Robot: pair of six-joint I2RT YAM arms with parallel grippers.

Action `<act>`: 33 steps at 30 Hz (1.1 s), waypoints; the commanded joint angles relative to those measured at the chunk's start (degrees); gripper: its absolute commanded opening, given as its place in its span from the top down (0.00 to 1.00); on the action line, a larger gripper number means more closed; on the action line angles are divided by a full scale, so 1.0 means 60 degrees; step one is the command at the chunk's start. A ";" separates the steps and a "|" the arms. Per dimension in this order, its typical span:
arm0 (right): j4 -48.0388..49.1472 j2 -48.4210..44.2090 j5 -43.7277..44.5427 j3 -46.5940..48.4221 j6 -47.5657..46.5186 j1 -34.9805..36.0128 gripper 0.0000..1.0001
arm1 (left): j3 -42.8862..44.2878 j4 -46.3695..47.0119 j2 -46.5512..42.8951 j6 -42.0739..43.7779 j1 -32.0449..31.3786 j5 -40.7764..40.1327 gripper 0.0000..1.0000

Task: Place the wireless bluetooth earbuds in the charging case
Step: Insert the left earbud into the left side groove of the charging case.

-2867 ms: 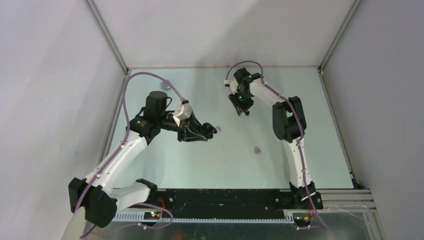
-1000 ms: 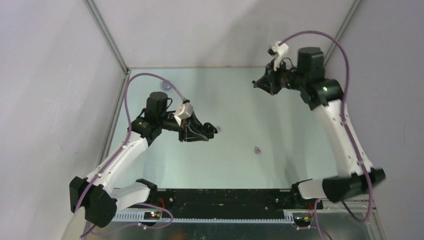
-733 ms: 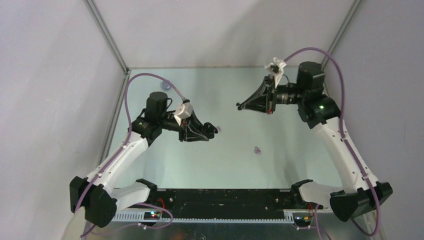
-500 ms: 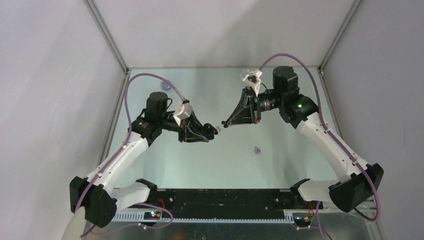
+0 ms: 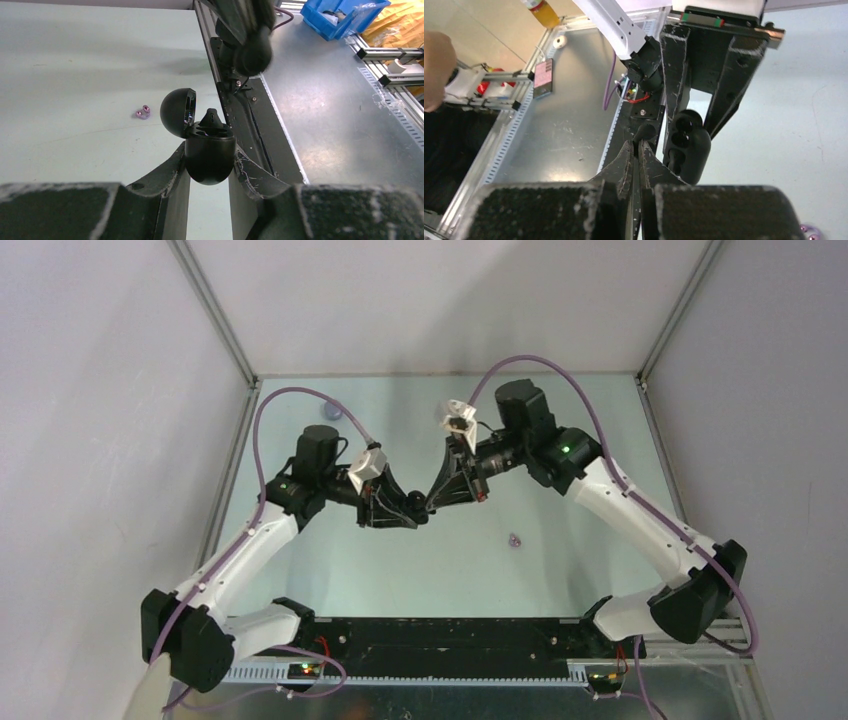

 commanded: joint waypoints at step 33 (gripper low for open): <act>-0.1608 0.0435 0.2500 0.1338 -0.1639 0.1139 1.00 | 0.0255 -0.0233 0.0014 0.0422 -0.0115 0.0272 1.00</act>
